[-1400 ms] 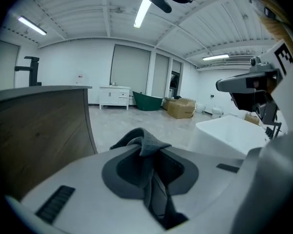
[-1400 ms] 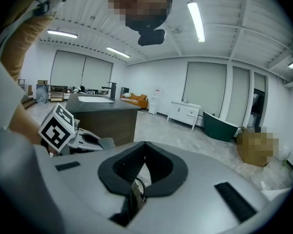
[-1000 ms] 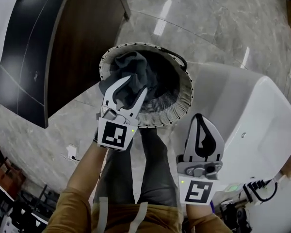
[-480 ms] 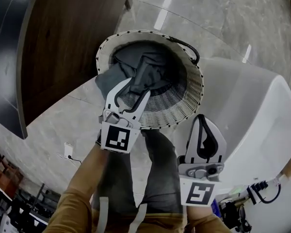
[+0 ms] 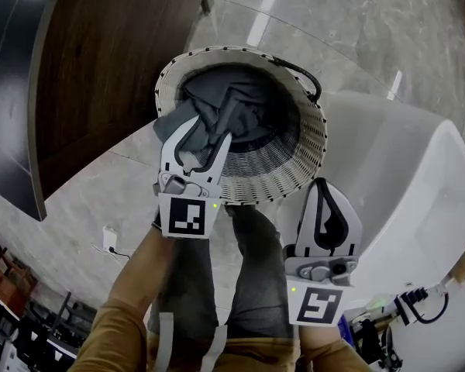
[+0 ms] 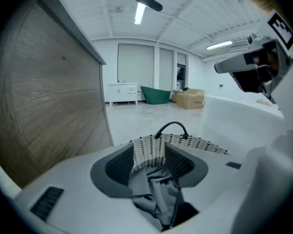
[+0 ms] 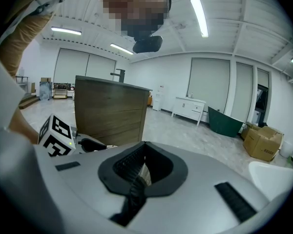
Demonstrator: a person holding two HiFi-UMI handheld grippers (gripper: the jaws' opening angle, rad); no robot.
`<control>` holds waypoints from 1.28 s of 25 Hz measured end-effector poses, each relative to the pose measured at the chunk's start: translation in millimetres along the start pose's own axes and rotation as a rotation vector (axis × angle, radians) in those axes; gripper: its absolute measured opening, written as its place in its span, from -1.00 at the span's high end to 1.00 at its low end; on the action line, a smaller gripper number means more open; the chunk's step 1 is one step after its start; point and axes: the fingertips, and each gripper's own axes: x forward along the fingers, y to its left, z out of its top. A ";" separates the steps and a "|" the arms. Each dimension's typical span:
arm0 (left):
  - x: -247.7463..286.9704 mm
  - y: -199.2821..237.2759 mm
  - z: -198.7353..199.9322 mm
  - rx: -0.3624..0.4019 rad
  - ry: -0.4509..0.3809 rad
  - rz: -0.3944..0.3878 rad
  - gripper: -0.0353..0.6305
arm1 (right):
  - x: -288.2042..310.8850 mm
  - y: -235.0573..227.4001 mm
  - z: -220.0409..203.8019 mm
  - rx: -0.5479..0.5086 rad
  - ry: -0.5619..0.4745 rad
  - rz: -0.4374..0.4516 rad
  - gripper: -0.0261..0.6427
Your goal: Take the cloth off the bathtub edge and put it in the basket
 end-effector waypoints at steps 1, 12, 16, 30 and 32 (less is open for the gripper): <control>-3.5 7.0 4.6 -0.001 0.003 0.035 0.29 | -1.6 -0.8 5.4 -0.003 -0.001 0.000 0.91; -48.2 20.6 84.0 -0.006 -0.040 0.089 0.80 | -40.3 -12.5 86.8 -0.037 -0.049 -0.022 0.91; -74.6 14.1 121.3 -0.025 -0.035 0.074 0.87 | -67.3 -21.2 122.5 -0.044 -0.055 -0.032 0.91; -167.0 -37.0 286.2 -0.018 -0.156 -0.081 0.88 | -165.9 -33.9 243.1 -0.033 -0.120 -0.116 0.91; -183.0 -38.7 317.1 0.003 -0.192 -0.094 0.88 | -178.4 -38.5 263.0 -0.026 -0.141 -0.142 0.90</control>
